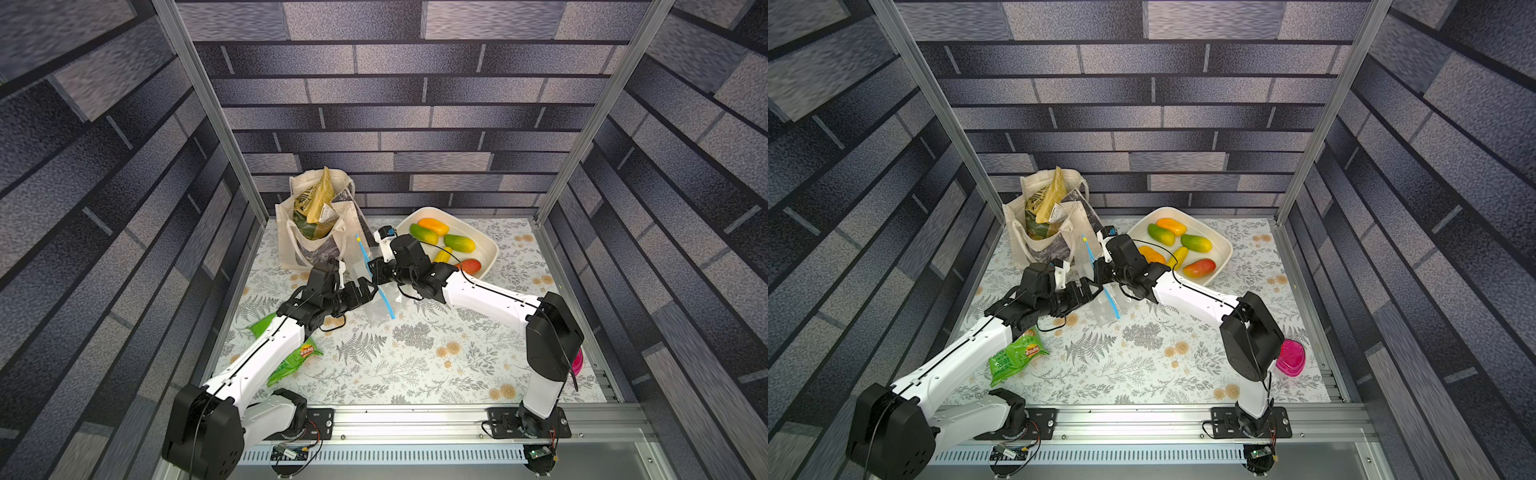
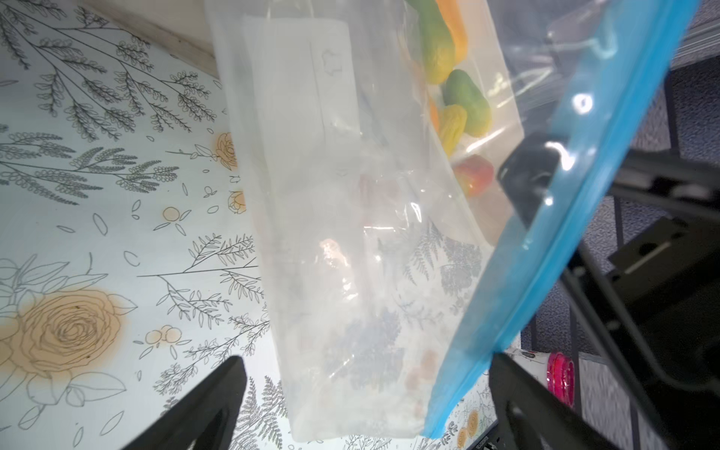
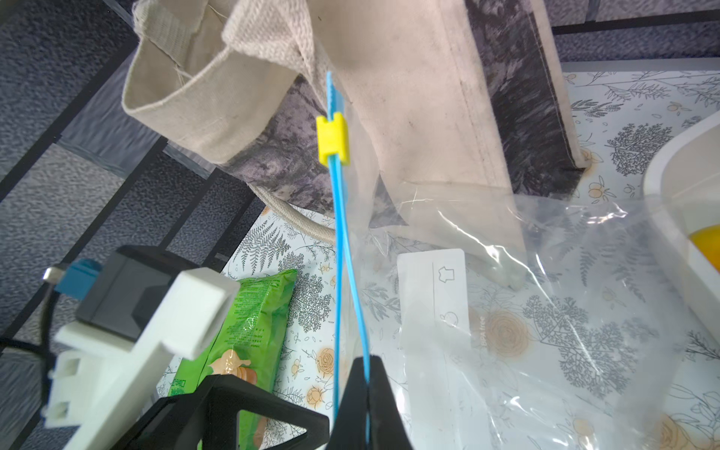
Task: Place the mango in a zip-top bag and seal the zipper
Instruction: Open the zipper of the food storage bag at the center of the board.
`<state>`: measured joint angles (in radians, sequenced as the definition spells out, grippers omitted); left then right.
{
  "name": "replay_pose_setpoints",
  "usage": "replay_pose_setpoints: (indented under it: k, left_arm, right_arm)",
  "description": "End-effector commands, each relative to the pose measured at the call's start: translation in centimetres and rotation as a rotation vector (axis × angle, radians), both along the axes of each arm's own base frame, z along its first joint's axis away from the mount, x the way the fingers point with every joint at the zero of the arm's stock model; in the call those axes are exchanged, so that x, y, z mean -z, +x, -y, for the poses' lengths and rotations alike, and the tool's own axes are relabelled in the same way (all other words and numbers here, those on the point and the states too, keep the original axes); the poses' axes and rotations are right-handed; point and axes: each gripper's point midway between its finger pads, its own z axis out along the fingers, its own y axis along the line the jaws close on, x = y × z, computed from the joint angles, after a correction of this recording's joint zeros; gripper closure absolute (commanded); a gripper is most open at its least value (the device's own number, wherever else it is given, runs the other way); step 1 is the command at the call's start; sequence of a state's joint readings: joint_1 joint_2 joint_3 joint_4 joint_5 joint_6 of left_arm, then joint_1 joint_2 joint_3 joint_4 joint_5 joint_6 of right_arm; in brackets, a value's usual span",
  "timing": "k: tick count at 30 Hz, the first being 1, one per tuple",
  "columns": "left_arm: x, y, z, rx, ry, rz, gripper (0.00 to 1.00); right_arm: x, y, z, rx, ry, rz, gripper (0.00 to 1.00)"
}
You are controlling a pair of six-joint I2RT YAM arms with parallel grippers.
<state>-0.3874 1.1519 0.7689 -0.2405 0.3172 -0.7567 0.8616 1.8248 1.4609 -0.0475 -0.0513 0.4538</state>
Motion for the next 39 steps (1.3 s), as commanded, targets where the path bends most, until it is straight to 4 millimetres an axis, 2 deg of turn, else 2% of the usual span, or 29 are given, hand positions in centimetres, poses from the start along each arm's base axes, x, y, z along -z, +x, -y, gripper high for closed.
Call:
replay_pose_setpoints:
  k: [1,6,8,12,16,22,29,33,39]
  left_arm:
    - [0.2,1.0,-0.8,-0.037,0.097,0.028,0.0]
    - [0.4,1.8,-1.7,-0.109,0.128,0.036,0.0]
    - [-0.1,1.9,-1.4,-0.107,0.1,0.06,0.0]
    - [-2.1,1.8,-0.5,-0.089,-0.043,0.147,0.0]
    - [-2.9,2.2,-1.4,-0.118,-0.195,0.193,0.0]
    - [-2.2,2.7,-1.2,-0.086,-0.171,0.178,0.0]
    - [-2.4,2.6,-0.4,-0.05,-0.218,0.201,0.0]
    - [-1.0,2.9,-1.3,-0.094,-0.138,0.157,0.0]
    - [-0.8,3.3,-0.4,-0.077,-0.092,0.155,0.0]
  right_arm:
    - [-0.2,0.3,-0.3,-0.001,0.013,-0.016,1.0]
    - [0.3,0.3,-0.2,-0.002,-0.001,-0.021,1.0]
    - [0.6,0.4,0.0,0.003,-0.02,-0.019,1.0]
    - [1.1,0.7,0.7,0.032,-0.06,-0.009,1.0]
    - [0.4,0.4,0.4,0.012,-0.032,-0.004,1.0]
    - [-0.8,-0.2,-0.2,-0.02,0.027,-0.018,1.0]
    - [-0.6,0.0,-0.3,-0.015,0.02,-0.023,1.0]
    - [-0.8,-0.1,-0.5,-0.024,0.03,-0.027,1.0]
    - [-0.8,-0.1,-0.4,-0.024,0.024,-0.025,1.0]
